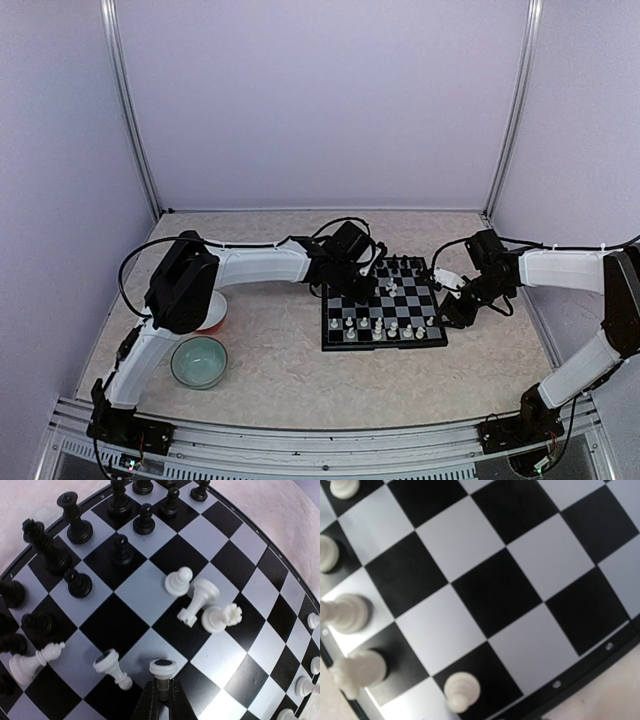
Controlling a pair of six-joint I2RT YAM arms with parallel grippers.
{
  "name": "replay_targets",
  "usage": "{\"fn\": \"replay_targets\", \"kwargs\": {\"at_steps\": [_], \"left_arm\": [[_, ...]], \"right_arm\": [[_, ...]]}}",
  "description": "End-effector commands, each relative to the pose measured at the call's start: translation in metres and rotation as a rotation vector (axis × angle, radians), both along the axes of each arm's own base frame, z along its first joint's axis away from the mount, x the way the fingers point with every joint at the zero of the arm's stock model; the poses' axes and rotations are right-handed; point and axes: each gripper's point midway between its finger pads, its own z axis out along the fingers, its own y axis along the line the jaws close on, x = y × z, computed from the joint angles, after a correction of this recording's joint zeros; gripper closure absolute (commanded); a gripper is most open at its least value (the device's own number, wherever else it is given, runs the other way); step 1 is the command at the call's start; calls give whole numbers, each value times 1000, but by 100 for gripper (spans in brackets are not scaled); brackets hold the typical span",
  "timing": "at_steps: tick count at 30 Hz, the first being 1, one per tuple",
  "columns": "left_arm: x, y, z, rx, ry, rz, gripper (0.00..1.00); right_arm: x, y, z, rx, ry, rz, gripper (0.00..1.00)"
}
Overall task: Set up the chess pieces on the board
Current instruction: Pick up the pawn from the chessboard, then pass from the left arm to the right
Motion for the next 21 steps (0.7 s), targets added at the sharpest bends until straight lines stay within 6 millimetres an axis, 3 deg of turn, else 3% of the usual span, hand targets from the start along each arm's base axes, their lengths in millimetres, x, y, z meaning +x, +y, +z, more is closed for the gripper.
{"fn": "replay_targets", "kwargs": {"at_steps": [1, 10, 18, 21], "left_arm": [[-18, 9, 32, -6, 40, -17, 92], [-35, 12, 81, -80, 101, -60, 92], [-60, 5, 121, -172, 216, -145, 91], [-69, 2, 132, -212, 256, -176, 91]], "right_arm": [[-7, 6, 1, 11, 23, 23, 54], [7, 50, 91, 98, -230, 208, 57], [13, 99, 132, -22, -577, 394, 59], [12, 112, 136, -74, -622, 441, 58]]}}
